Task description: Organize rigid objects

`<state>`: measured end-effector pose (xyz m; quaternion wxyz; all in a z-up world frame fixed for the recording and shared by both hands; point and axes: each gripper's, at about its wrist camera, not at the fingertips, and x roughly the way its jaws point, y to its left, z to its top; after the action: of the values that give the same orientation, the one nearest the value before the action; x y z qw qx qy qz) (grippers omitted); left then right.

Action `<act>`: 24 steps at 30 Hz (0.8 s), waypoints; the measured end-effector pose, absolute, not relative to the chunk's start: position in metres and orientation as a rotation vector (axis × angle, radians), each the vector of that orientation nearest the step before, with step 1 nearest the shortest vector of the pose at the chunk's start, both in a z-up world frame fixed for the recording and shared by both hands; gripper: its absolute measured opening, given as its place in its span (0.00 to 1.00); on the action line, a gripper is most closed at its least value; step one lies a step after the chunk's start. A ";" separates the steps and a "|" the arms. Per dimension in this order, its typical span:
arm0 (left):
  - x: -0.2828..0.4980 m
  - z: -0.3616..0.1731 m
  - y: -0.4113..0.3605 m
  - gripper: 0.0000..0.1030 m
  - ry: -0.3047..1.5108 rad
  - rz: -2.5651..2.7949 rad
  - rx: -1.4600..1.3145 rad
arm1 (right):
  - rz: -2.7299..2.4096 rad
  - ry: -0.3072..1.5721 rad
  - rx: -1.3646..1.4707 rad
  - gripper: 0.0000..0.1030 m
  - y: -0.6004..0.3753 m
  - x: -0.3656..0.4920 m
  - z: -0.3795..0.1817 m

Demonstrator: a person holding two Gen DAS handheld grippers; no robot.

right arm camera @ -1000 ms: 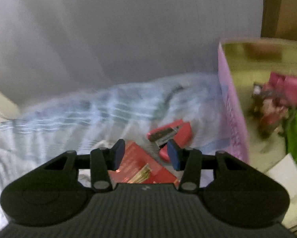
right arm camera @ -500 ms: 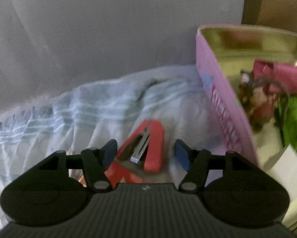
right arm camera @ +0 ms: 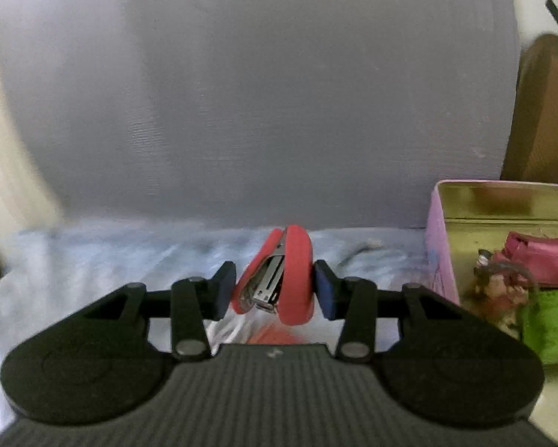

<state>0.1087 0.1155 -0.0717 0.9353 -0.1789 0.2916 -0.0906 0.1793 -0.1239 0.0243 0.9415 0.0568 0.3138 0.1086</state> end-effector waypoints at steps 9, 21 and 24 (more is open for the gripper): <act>0.088 -0.063 0.062 0.73 0.602 -0.520 -0.254 | 0.271 0.763 -0.027 0.31 -0.204 0.001 -0.035; 0.051 -0.059 -0.033 0.63 0.848 -0.723 -0.294 | 0.332 0.536 -0.136 0.70 -0.229 -0.059 -0.055; 0.054 -0.062 -0.049 0.62 0.875 -0.693 -0.254 | 0.334 0.543 -0.139 0.70 -0.231 -0.052 -0.061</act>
<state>0.0538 -0.0486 -0.0624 0.8408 -0.1202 0.4138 -0.3278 -0.0519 -0.2313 -0.0609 0.9473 -0.0681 0.2666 0.1639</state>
